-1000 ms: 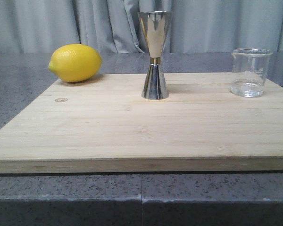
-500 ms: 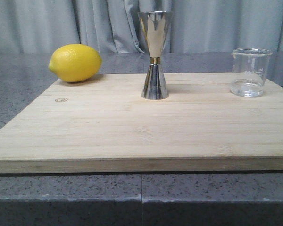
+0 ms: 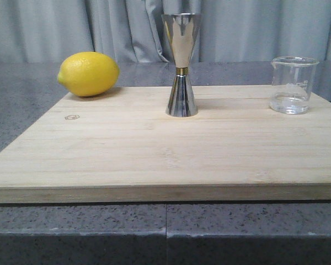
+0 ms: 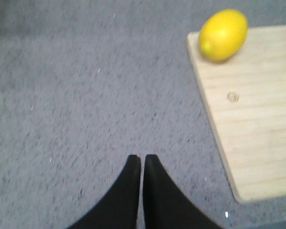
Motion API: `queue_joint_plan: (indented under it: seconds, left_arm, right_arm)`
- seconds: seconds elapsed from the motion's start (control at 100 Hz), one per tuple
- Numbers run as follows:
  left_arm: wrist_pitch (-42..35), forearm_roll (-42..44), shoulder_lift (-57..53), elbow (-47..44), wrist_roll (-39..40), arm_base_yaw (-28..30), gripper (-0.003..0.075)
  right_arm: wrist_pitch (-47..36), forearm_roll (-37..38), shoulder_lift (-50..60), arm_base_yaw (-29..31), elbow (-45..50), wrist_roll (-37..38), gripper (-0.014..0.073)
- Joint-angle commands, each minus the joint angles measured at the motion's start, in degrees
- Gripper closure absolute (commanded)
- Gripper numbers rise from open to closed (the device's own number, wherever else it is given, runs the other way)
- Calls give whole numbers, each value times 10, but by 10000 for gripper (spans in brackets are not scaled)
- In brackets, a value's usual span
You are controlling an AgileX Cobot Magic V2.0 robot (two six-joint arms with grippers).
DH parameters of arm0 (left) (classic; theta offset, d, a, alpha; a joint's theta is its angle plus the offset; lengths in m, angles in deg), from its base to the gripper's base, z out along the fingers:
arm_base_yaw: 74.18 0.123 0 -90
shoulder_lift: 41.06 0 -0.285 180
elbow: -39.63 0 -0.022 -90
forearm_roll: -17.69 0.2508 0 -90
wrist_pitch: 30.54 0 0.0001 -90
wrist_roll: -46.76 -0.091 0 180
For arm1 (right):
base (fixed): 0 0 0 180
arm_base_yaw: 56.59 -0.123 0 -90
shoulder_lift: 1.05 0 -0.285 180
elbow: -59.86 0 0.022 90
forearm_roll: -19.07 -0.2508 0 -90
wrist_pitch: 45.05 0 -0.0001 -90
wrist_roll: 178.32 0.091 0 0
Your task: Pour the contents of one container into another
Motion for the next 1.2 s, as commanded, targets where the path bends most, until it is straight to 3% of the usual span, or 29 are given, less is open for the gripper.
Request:
queue_joint_plan:
  seconds: [0.0,0.09,0.16,0.27,0.46,0.76,0.91,1.19]
  left_arm:
    - [-158,-50,-49,-40,-80,44,739]
    - [-309,-124,-117,-139,-174,103,739]
    - [-384,-154,-169,-213,-186,144,739]
    - [-453,-171,-231,-298,-186,174,739]
    - [-561,-171,-306,-436,-186,178,739]
    - [-637,-140,-323,-536,-186,178,739]
    - [-642,-91,-323,-535,-186,178,739]
    - [-643,-126,-323,-535,-185,178,739]
  right_arm:
    - [-41,8,0,4,-17,-4,650]
    - [-41,8,0,4,-17,-4,650]
    - [-41,8,0,4,-17,-4,650]
    - [-41,8,0,4,-17,-4,650]
    - [-41,8,0,4,-17,-4,650]
    - [-41,8,0,4,-17,-4,650]
    - [-41,8,0,4,-17,-4,650]
    - [-41,8,0,4,-17,-4,650]
